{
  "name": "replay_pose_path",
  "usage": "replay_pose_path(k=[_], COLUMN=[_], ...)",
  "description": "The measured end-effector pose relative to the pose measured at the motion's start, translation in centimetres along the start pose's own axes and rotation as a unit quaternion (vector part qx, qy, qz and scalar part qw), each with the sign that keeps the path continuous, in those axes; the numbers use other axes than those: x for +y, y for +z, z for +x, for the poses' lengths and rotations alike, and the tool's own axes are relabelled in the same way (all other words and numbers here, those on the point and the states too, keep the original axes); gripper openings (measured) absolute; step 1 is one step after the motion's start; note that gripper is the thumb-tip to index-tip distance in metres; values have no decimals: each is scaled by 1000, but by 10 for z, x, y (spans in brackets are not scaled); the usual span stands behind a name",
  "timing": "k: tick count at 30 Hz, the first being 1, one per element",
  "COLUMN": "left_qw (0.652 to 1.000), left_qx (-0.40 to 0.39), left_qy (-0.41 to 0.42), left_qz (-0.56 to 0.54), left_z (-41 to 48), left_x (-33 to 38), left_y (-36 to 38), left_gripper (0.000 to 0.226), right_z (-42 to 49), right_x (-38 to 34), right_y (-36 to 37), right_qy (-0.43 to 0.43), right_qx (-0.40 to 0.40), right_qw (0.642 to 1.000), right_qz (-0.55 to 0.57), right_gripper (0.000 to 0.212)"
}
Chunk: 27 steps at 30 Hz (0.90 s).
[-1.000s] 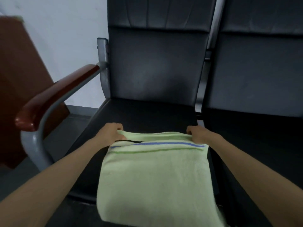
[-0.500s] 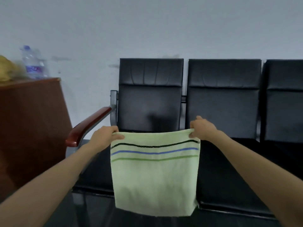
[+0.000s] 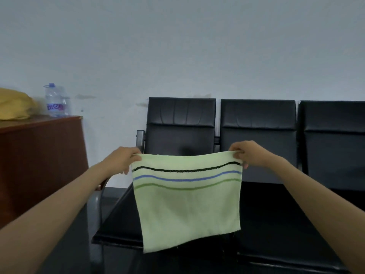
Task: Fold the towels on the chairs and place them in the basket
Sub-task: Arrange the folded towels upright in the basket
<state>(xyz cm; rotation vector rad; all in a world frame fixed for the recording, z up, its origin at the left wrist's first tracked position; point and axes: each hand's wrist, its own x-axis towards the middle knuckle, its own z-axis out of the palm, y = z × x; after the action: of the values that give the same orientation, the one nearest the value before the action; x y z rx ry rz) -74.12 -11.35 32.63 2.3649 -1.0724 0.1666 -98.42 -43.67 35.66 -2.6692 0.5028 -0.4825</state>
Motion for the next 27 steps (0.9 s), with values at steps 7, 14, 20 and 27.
replay_pose_path(k=[7,14,20,27], left_qw=[922,912,948,949], left_qx=[57,287,209,-17], left_qy=[-190,-113,-158,-276], left_qz=[-333,-268,-181,-151], left_z=[60,117,95,7], left_x=[-7,-8,-61,-97], left_y=[66,67,103,162], left_gripper=[3,8,20,12], right_z=[71,139,135,71], right_x=[38,34,42,78], right_y=[75,82,121,202], right_qy=[78,85,97,198], right_qx=[55,230,168,-83], right_qw=[992,918,933,957], right_qz=[80,312,302,195], right_gripper=[18,30,31,13])
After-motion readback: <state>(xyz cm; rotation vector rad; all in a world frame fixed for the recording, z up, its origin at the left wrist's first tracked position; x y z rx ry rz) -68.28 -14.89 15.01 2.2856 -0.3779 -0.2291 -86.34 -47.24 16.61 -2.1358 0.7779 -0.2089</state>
